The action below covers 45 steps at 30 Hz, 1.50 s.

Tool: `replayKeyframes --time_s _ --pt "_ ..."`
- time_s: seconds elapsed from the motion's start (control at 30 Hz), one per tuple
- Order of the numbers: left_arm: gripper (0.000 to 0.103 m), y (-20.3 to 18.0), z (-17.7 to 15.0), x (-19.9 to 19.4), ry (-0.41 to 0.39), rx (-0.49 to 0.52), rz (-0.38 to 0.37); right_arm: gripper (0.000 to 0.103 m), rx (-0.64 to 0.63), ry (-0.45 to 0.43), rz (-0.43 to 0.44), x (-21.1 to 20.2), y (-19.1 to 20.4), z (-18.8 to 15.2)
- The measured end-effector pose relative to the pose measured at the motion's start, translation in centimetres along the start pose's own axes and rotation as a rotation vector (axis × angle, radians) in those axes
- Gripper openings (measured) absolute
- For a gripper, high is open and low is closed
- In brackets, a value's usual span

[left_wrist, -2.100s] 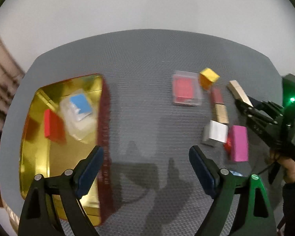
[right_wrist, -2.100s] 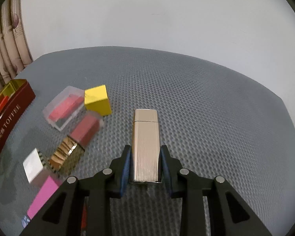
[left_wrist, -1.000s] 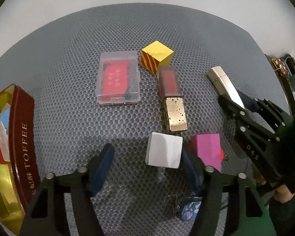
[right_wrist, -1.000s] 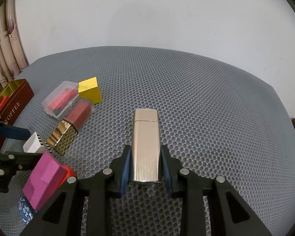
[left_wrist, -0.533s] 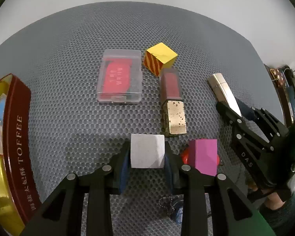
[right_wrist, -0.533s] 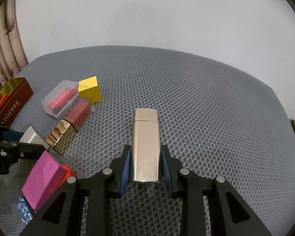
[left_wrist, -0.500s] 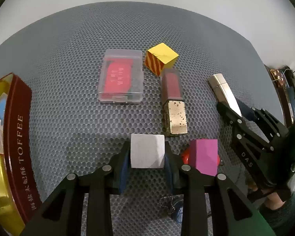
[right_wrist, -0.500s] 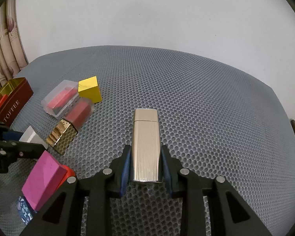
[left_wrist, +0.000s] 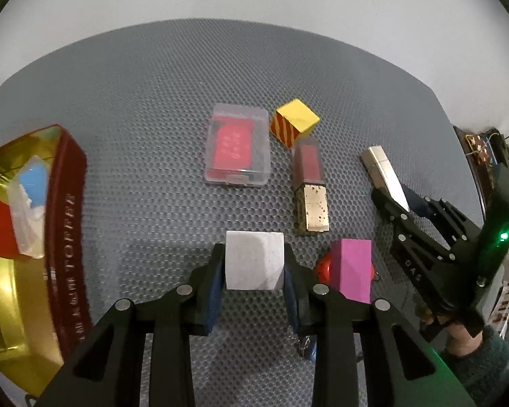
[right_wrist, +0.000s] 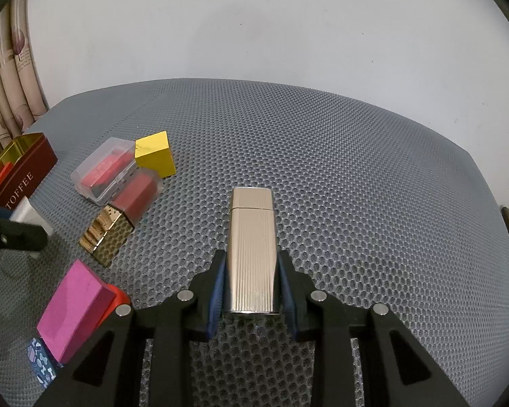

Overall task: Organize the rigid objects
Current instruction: 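Grasp the white cube with the left gripper while the right holds the lighter, then place the white cube into the tin and open the left gripper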

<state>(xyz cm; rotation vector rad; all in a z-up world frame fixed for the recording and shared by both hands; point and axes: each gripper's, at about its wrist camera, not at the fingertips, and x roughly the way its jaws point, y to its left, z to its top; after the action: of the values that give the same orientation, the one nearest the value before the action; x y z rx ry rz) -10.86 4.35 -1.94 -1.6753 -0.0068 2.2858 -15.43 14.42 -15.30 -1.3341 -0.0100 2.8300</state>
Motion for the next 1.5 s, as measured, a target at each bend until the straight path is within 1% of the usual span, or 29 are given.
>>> replayKeyframes --time_s 0.07,0.1,0.17,0.23,0.27,0.3,0.33,0.37,0.4,0.47,0.5,0.7,0.87,1.0,1.13,1.33,1.5 --pt "0.028 0.2 -0.1 -0.8 -0.010 -0.004 0.002 0.030 0.003 0.000 -0.003 0.0 0.0 0.0" --pt "0.028 -0.5 -0.9 -1.8 -0.015 -0.006 0.008 0.030 0.003 0.000 -0.003 0.0 0.0 0.0" --pt "0.028 0.1 -0.9 -2.5 -0.026 -0.009 0.020 0.030 0.003 0.000 -0.003 0.0 0.0 0.0" --pt "0.028 1.7 0.0 -1.8 -0.035 -0.016 0.030 0.030 0.004 0.000 -0.003 -0.1 0.0 0.0" --pt "0.028 2.2 0.2 -2.3 -0.037 -0.023 0.031 0.030 0.004 0.000 -0.004 -0.1 -0.1 -0.1" --pt "0.028 2.5 -0.3 -2.3 -0.039 -0.030 0.030 0.030 0.004 0.000 -0.004 -0.1 -0.1 0.0" --pt "0.028 3.6 -1.5 -2.4 -0.042 -0.037 0.028 0.030 0.004 0.000 -0.004 -0.1 -0.1 -0.1" --pt "0.028 4.0 -1.8 -2.7 -0.046 -0.043 0.030 0.030 0.004 0.000 -0.004 -0.1 -0.1 -0.1" --pt "0.028 3.5 -1.0 -2.2 -0.050 -0.049 0.037 0.030 0.004 0.000 -0.004 -0.1 -0.1 -0.1" --pt "0.028 3.8 -1.2 -2.7 -0.060 -0.054 0.049 0.030 0.004 0.000 -0.004 -0.2 -0.1 -0.1" --pt "0.028 3.1 -0.6 -2.3 -0.063 -0.057 0.055 0.030 0.005 0.000 -0.004 -0.2 -0.1 -0.1" --pt "0.028 6.9 -1.6 -4.7 -0.086 -0.077 0.113 0.030 0.004 0.000 -0.006 -0.5 0.0 0.0" --pt "0.028 10.0 -1.9 -5.5 -0.090 -0.129 0.158 0.030 0.006 0.000 -0.008 -0.5 0.0 0.0" --pt "0.028 11.4 -2.3 -4.9 -0.079 -0.159 0.187 0.030 0.006 0.000 -0.008 -0.6 0.0 0.1" --pt "0.028 12.9 -3.2 -4.3 -0.063 -0.168 0.225 0.030 0.006 0.000 -0.010 -0.8 0.1 0.1" --pt "0.028 15.0 -4.1 -3.7 -0.046 -0.199 0.241 0.030 0.005 0.000 -0.017 -0.9 -0.1 0.1" --pt "0.028 15.9 -4.4 -2.7 -0.035 -0.204 0.255 0.030 0.004 0.000 -0.019 -0.9 -0.3 0.1"
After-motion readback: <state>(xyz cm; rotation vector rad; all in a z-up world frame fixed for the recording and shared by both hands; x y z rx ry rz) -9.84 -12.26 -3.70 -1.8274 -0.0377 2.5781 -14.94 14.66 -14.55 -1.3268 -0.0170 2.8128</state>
